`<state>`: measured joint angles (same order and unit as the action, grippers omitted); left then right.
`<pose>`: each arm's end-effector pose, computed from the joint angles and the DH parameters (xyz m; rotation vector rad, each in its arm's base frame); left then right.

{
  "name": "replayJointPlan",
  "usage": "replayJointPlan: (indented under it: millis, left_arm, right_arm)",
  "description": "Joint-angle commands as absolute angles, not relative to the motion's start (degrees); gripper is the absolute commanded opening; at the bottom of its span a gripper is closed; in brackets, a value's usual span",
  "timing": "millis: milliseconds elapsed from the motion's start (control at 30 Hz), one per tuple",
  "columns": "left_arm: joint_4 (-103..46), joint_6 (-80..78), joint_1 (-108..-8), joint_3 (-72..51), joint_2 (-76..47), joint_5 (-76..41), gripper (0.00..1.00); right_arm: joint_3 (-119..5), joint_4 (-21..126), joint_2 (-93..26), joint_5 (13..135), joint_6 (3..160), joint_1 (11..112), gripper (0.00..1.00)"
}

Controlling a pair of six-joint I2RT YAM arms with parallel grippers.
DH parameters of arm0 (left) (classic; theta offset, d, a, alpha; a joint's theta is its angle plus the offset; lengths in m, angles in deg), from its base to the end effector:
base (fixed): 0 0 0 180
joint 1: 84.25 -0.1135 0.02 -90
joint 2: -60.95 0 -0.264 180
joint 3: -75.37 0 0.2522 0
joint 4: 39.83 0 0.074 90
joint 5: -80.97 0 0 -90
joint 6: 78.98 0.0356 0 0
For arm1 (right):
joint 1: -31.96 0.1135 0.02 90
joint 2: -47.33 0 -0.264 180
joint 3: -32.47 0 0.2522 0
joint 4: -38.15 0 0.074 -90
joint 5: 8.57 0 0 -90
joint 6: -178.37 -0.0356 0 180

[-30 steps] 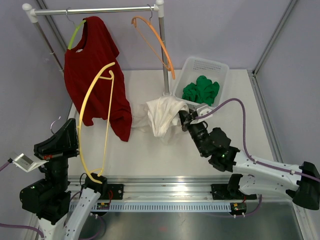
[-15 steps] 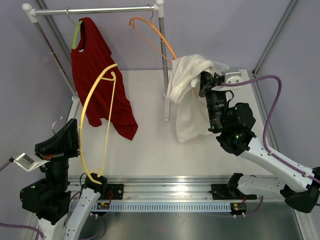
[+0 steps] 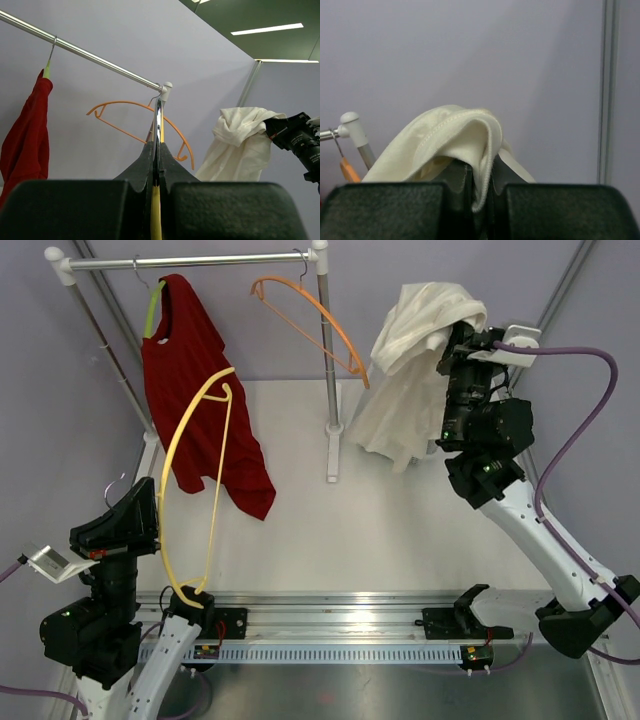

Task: Remove the t-shirt from the hanger
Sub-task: Place the tshirt into the basket

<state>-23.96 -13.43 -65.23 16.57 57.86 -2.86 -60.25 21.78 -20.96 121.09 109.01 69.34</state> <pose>-0.0153 0.0093 0.4062 -0.1449 0.8862 -0.6612 0.1955 0.1208 0.5293 0.1672 1.0303 -0.0318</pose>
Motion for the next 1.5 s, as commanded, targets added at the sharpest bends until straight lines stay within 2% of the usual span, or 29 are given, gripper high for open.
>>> replayJointPlan:
  millis: [0,200,500,733,933,1267,1467]
  left_arm:
    - [-26.25,-13.76,-65.44,14.23,57.09,-4.29,0.00]
    - [-24.67,-13.94,-65.44,13.09,54.98,-4.90,0.00]
    - [-24.49,-13.85,-65.44,13.00,54.36,-4.81,0.00]
    - [-24.49,-13.50,-65.44,13.27,54.45,-4.37,0.00]
    - [-24.84,-13.59,-65.44,13.53,53.75,-4.81,0.00]
    - [-24.75,-13.68,-65.44,13.53,53.22,-5.16,0.00]
    - [-24.66,-13.76,-65.44,13.36,52.78,-5.69,0.00]
  right_arm:
    - [-67.14,18.42,-21.39,117.81,104.45,66.24,0.00]
    - [-76.89,24.38,-28.67,115.80,100.77,59.83,0.00]
    - [-88.05,33.61,-39.23,109.82,84.25,47.35,0.00]
    - [-94.75,36.00,-47.49,109.29,79.59,43.65,0.00]
    - [-88.79,33.98,-49.34,109.12,74.40,41.19,0.00]
    - [-71.30,26.95,-51.97,113.33,67.37,39.95,0.00]
    - [-70.59,30.55,-59.70,113.51,62.27,39.78,0.00]
